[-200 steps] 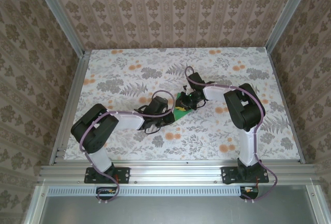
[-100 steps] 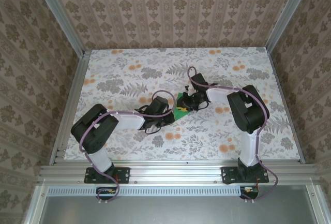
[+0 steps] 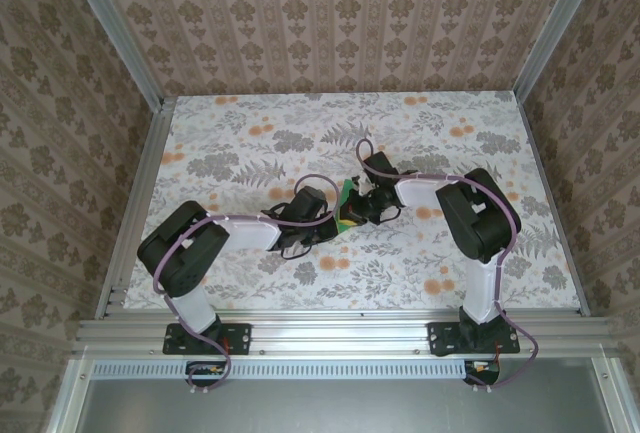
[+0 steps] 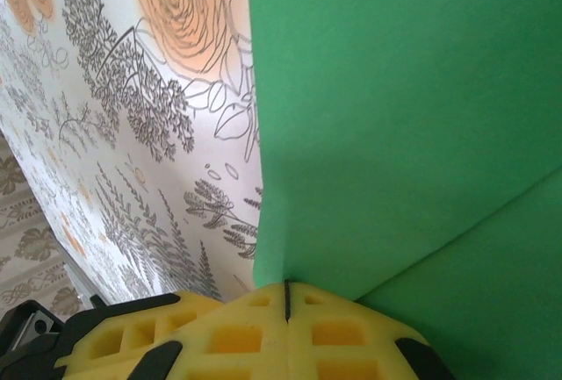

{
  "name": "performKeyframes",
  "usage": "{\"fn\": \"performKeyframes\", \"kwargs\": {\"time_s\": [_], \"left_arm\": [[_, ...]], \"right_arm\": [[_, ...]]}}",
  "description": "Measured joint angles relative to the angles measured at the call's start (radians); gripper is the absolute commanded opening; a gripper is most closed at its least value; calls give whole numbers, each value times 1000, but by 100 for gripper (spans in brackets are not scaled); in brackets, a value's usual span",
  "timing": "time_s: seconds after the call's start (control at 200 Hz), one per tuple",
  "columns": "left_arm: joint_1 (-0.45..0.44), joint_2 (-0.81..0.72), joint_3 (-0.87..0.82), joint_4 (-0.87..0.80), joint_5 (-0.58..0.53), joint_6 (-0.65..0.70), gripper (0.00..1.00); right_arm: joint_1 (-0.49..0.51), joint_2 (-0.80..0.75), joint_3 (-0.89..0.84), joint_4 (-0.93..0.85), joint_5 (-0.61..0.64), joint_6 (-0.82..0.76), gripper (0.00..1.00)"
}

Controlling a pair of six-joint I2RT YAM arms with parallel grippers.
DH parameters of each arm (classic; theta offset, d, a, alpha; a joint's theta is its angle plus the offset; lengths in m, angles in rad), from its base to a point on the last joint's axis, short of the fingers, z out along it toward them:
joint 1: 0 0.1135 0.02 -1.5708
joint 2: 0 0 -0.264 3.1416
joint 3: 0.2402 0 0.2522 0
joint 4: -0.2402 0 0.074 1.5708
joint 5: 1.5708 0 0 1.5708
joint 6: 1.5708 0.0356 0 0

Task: Fold a paper plane with a square sheet of paper (pick it up from the middle)
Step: Fourth fold the wing at the center of the table.

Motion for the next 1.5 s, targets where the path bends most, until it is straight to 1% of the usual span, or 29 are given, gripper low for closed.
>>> {"fn": "performKeyframes", "kwargs": {"time_s": [0.265,0.555,0.795,1.06,1.5], "left_arm": [[-1,0,2,-7,0,3,0],[-2,-2,2,-14,-3,5,0],[-5,-7,-6,-13,-5,16,0],[-5,-8,-8,-14,-3,24,0],[-6,-8,-6,-19,-3,38,0]], "right_arm": [[12,5,0,0,-13,-7,1],[-5,26,25,-35,-12,-66,1],[-14,32,28,-27,-17,-93,2],[-59,46,43,-5,-23,-110,4],[-139,117,143,-1,-24,-113,5]]}}
